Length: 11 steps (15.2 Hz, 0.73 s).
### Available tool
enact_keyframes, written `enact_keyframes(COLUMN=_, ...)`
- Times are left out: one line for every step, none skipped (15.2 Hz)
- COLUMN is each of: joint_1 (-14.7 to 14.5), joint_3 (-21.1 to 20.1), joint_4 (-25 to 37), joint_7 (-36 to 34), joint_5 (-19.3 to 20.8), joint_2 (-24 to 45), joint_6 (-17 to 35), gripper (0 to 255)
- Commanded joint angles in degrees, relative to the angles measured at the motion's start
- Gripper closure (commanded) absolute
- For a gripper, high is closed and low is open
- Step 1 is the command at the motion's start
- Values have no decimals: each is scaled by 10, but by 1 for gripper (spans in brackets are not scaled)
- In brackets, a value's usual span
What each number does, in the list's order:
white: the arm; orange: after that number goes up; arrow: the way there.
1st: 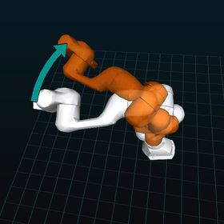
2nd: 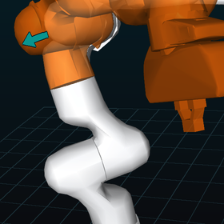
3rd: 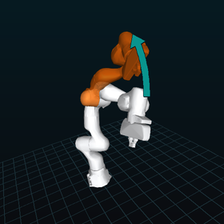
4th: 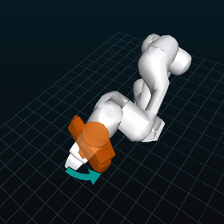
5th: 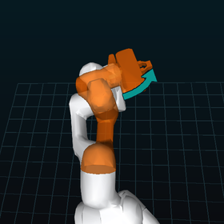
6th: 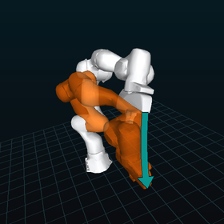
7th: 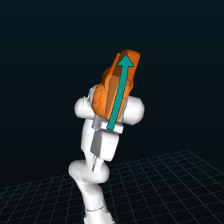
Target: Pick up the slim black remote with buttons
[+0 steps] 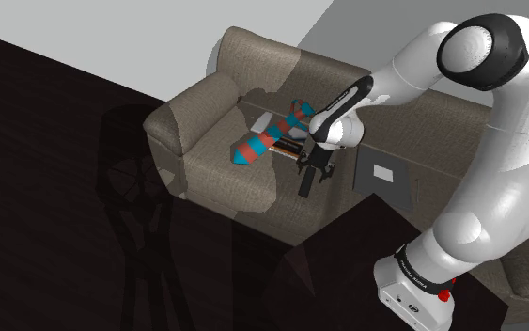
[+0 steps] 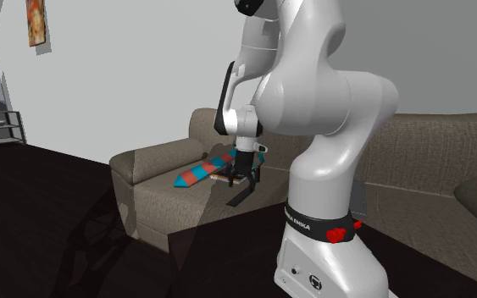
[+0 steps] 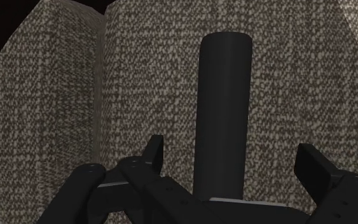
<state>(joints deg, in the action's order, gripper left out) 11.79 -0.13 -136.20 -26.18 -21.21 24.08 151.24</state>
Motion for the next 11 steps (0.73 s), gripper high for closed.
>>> enact_keyframes(joint_1=3, joint_3=-4, joint_4=6, joint_7=6, joint_5=-7, joint_2=19, joint_6=14, gripper=0)
enact_keyframes(joint_1=4, joint_3=-6, joint_4=8, joint_7=9, joint_5=-9, joint_2=28, joint_6=19, gripper=0)
enact_keyframes(joint_1=6, joint_3=-8, joint_4=11, joint_7=12, joint_5=-12, joint_2=36, joint_6=25, gripper=0)
enact_keyframes(joint_1=8, joint_3=-11, joint_4=16, joint_7=16, joint_5=-16, joint_2=50, joint_6=34, gripper=0)
enact_keyframes(joint_1=8, joint_3=-11, joint_4=15, joint_7=16, joint_5=-16, joint_2=50, joint_6=34, gripper=0)
enact_keyframes(joint_1=8, joint_3=-11, joint_4=16, joint_7=16, joint_5=-16, joint_2=50, joint_6=34, gripper=0)
enact_keyframes(joint_1=8, joint_3=-11, joint_4=16, joint_7=16, joint_5=-16, joint_2=51, joint_6=34, gripper=255)
enact_keyframes(joint_1=8, joint_3=-11, joint_4=15, joint_7=16, joint_5=-16, joint_2=50, joint_6=34, gripper=255)
enact_keyframes(joint_1=8, joint_3=-12, joint_4=15, joint_7=16, joint_5=-16, joint_2=51, joint_6=35, gripper=255)
enact_keyframes(joint_1=8, joint_3=-12, joint_4=16, joint_7=16, joint_5=-16, joint_2=51, joint_6=35, gripper=255)
enact_keyframes(joint_1=8, joint_3=-12, joint_4=14, joint_7=16, joint_5=-16, joint_2=49, joint_6=35, gripper=255)
